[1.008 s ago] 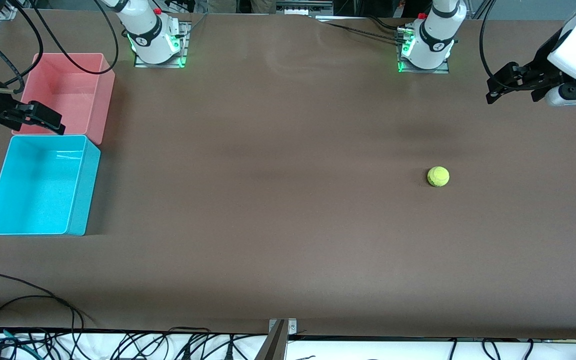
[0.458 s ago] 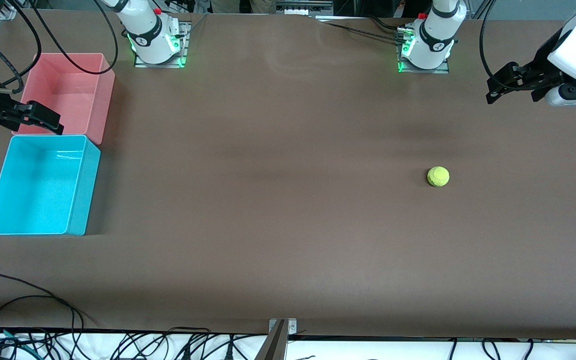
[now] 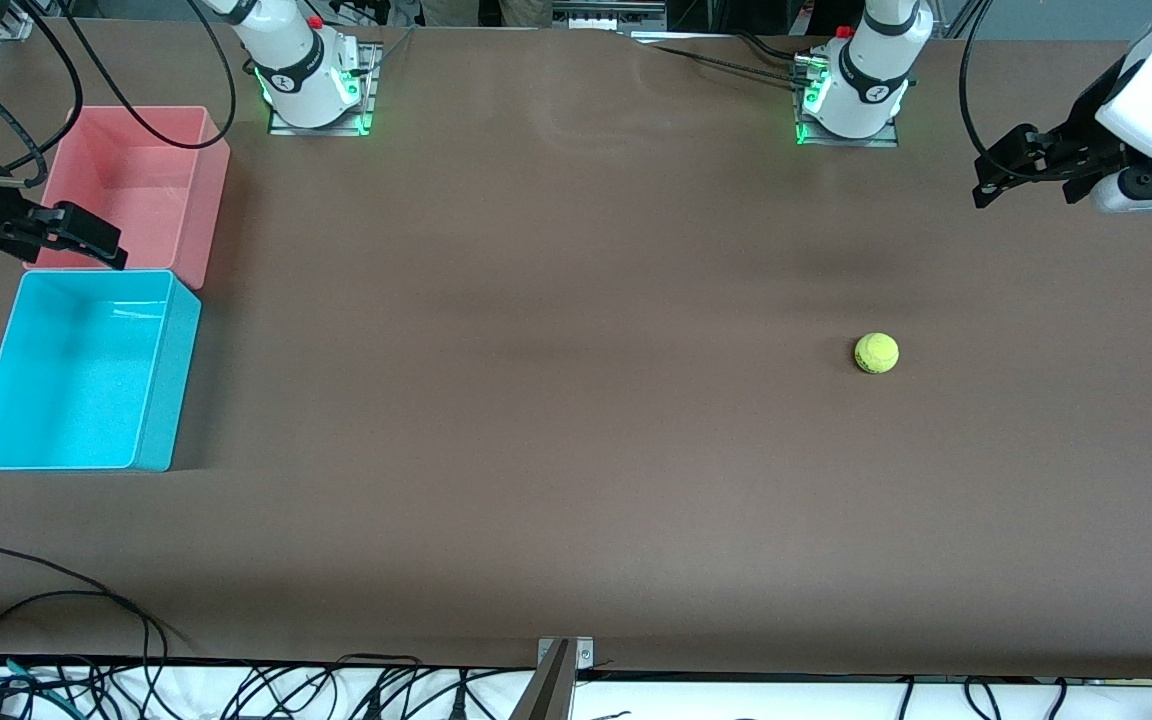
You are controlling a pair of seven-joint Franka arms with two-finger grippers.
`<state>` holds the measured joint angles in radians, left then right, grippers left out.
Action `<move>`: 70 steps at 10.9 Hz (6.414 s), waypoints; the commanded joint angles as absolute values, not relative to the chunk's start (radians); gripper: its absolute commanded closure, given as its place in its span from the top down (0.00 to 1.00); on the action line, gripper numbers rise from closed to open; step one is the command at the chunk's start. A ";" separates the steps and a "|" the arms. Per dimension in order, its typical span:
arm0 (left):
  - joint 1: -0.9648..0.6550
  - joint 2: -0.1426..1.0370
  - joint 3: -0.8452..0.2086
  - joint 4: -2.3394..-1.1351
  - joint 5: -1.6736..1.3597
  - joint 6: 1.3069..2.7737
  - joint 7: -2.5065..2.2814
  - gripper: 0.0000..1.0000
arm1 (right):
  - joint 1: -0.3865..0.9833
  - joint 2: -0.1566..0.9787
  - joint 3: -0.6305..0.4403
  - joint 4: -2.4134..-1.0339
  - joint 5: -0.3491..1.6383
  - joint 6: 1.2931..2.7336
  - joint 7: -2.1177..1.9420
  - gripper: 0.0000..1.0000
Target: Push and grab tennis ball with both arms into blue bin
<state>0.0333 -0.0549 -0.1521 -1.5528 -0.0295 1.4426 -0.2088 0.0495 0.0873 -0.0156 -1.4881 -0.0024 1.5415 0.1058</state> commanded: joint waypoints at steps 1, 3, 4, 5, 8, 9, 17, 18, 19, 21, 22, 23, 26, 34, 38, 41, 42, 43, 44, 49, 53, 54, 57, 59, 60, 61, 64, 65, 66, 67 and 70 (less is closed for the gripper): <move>0.037 -0.038 -0.158 -1.517 -0.006 1.420 -0.213 1.00 | 0.048 0.094 -0.017 -1.470 -0.011 1.534 0.092 1.00; 0.037 -0.038 -0.158 -1.517 -0.006 1.420 -0.213 1.00 | 0.046 0.094 -0.018 -1.470 -0.006 1.534 0.092 1.00; 0.037 -0.038 -0.158 -1.517 -0.006 1.420 -0.213 1.00 | 0.046 0.094 -0.020 -1.470 -0.005 1.534 0.092 1.00; 0.037 -0.038 -0.158 -1.517 -0.006 1.420 -0.213 1.00 | 0.046 0.094 -0.018 -1.470 -0.003 1.534 0.094 1.00; 0.037 -0.038 -0.158 -1.517 -0.006 1.420 -0.213 1.00 | 0.046 0.092 -0.018 -1.470 -0.003 1.534 0.094 1.00; 0.037 -0.038 -0.158 -1.517 -0.006 1.420 -0.213 1.00 | 0.046 0.094 -0.018 -1.470 -0.003 1.534 0.092 1.00; 0.035 -0.038 -0.158 -1.517 -0.006 1.420 -0.213 1.00 | 0.046 0.028 -0.018 -1.566 -0.002 1.597 0.097 1.00; 0.035 -0.038 -0.158 -1.517 -0.008 1.420 -0.213 1.00 | 0.046 0.028 -0.018 -1.566 -0.002 1.598 0.097 1.00; 0.038 -0.038 -0.156 -1.519 -0.008 1.420 -0.213 1.00 | 0.046 0.026 -0.018 -1.566 -0.002 1.595 0.097 1.00; 0.041 -0.038 -0.153 -1.522 -0.008 1.413 -0.215 1.00 | 0.046 0.026 -0.018 -1.568 -0.002 1.597 0.098 1.00; 0.041 -0.038 -0.152 -1.522 -0.008 1.413 -0.215 1.00 | 0.046 0.022 -0.018 -1.572 -0.002 1.600 0.098 1.00; 0.043 -0.038 -0.152 -1.523 -0.008 1.408 -0.215 1.00 | 0.046 0.021 -0.018 -1.572 -0.002 1.604 0.098 1.00; 0.046 -0.038 -0.150 -1.523 -0.008 1.408 -0.215 1.00 | 0.046 0.012 -0.018 -1.588 -0.002 1.615 0.100 1.00; 0.044 -0.037 -0.153 -1.520 -0.005 1.382 -0.210 1.00 | 0.046 0.006 -0.017 -1.598 -0.002 1.620 0.101 1.00; 0.043 -0.035 -0.152 -1.520 -0.003 1.387 -0.210 1.00 | 0.046 0.008 -0.018 -1.595 -0.002 1.617 0.101 1.00; 0.066 -0.022 -0.155 -1.539 0.000 1.394 -0.203 1.00 | 0.046 0.009 -0.018 -1.594 -0.002 1.620 0.101 1.00; 0.063 -0.018 -0.156 -1.542 0.012 1.396 -0.201 1.00 | 0.046 0.009 -0.018 -1.594 -0.002 1.620 0.101 1.00; 0.058 -0.021 -0.156 -1.542 0.014 1.397 -0.204 1.00 | 0.046 0.009 -0.018 -1.594 -0.002 1.620 0.101 1.00; 0.057 -0.015 -0.155 -1.557 0.020 1.404 -0.206 1.00 | 0.046 0.009 -0.018 -1.594 -0.002 1.620 0.101 1.00; 0.067 -0.012 -0.138 -1.660 0.029 1.555 -0.151 1.00 | 0.046 0.011 -0.018 -1.592 -0.002 1.618 0.101 1.00; 0.067 0.000 -0.129 -1.785 0.071 1.670 -0.064 1.00 | 0.046 0.011 -0.017 -1.591 -0.002 1.617 0.101 1.00; 0.067 0.002 -0.127 -1.805 0.069 1.708 -0.064 1.00 | 0.046 0.011 -0.018 -1.591 -0.002 1.618 0.101 1.00; 0.069 0.002 -0.123 -1.949 0.071 1.863 -0.061 1.00 | 0.046 0.012 -0.017 -1.591 -0.002 1.617 0.100 1.00; 0.069 0.002 -0.112 -2.052 0.075 1.984 -0.057 1.00 | 0.046 0.012 -0.017 -1.589 -0.002 1.617 0.100 1.00; 0.069 0.000 -0.112 -2.106 0.077 2.046 -0.057 1.00 | 0.046 0.012 -0.017 -1.589 -0.002 1.615 0.101 1.00; 0.069 0.002 -0.112 -2.162 0.072 2.107 -0.058 1.00 | 0.046 0.012 -0.017 -1.589 -0.002 1.618 0.100 1.00; 0.072 0.000 -0.112 -2.282 0.066 2.221 -0.069 1.00 | 0.046 0.014 -0.017 -1.589 -0.002 1.620 0.101 1.00; 0.072 0.008 -0.112 -2.289 0.046 2.226 -0.066 0.98 | 0.046 0.014 -0.017 -1.589 -0.002 1.618 0.100 1.00; 0.072 0.014 -0.112 -2.307 0.031 2.244 -0.060 0.81 | 0.046 0.014 -0.017 -1.589 -0.002 1.618 0.101 1.00; 0.072 0.015 -0.113 -2.333 0.031 2.265 -0.058 0.54 | 0.046 0.014 -0.017 -1.589 -0.002 1.618 0.101 1.00; 0.072 0.021 -0.114 -2.362 0.028 2.261 0.326 0.00 | 0.046 0.012 -0.017 -1.589 -0.002 1.618 0.100 1.00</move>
<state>0.0651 0.0252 -0.1106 -2.3366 0.0477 2.2441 0.0161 0.0487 0.0327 -0.0182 -1.5688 -0.0024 1.6061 0.1059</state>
